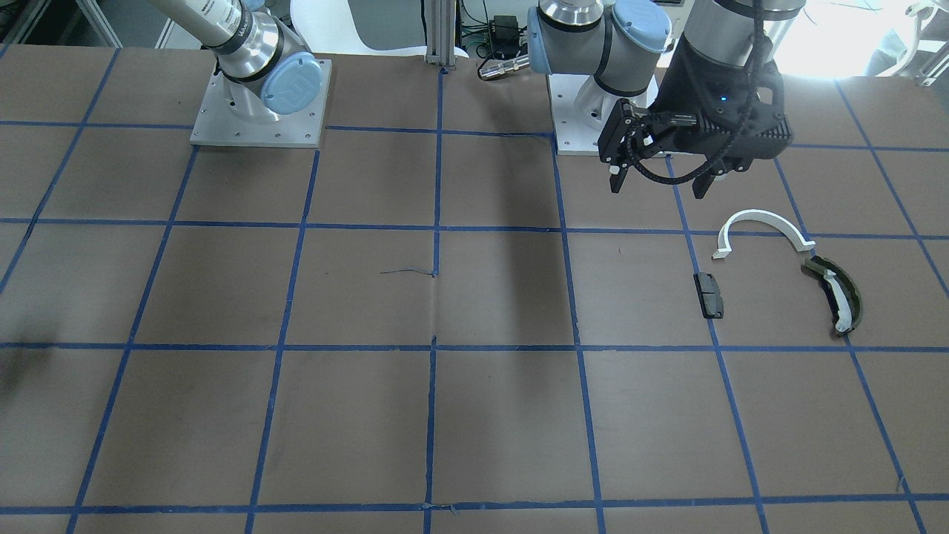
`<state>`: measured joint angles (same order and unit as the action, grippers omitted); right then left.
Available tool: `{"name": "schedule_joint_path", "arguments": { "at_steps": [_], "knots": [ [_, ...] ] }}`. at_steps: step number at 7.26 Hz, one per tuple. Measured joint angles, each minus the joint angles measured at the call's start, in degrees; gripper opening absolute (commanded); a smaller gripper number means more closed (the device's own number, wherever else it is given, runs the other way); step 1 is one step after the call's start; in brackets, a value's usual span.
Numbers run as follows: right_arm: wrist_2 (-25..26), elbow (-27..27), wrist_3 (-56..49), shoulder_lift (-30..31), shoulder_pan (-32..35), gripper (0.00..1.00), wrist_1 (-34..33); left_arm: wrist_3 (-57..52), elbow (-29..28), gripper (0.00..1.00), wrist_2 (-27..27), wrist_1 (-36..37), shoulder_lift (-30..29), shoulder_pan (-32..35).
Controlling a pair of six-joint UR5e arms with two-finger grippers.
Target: Place bearing gear from tray to pile
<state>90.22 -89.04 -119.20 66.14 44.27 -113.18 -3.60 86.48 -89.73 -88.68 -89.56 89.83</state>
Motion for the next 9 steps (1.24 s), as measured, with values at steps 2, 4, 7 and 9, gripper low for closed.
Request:
{"name": "schedule_joint_path", "arguments": {
  "at_steps": [2, 4, 7, 9],
  "knots": [
    [-0.2, 0.0, 19.8, 5.5, 12.4, 0.0, 4.7, 0.0, 0.0, 1.0, 0.0, 0.0, 0.0, 0.0],
    [-0.2, 0.1, 39.9, 7.4, 25.6, 0.01, 7.1, 0.0, 0.0, 1.0, 0.0, 0.0, -0.1, 0.0],
    [-0.4, 0.1, 68.8, 5.8, 43.1, 0.01, 6.8, 0.0, 0.0, 1.0, 0.0, 0.0, 0.0, 0.0],
    [-0.3, 0.1, 89.2, 2.4, 54.8, 0.02, 3.1, 0.0, 0.2, 1.0, -0.1, 0.0, 0.0, 0.0]
  ]
}}
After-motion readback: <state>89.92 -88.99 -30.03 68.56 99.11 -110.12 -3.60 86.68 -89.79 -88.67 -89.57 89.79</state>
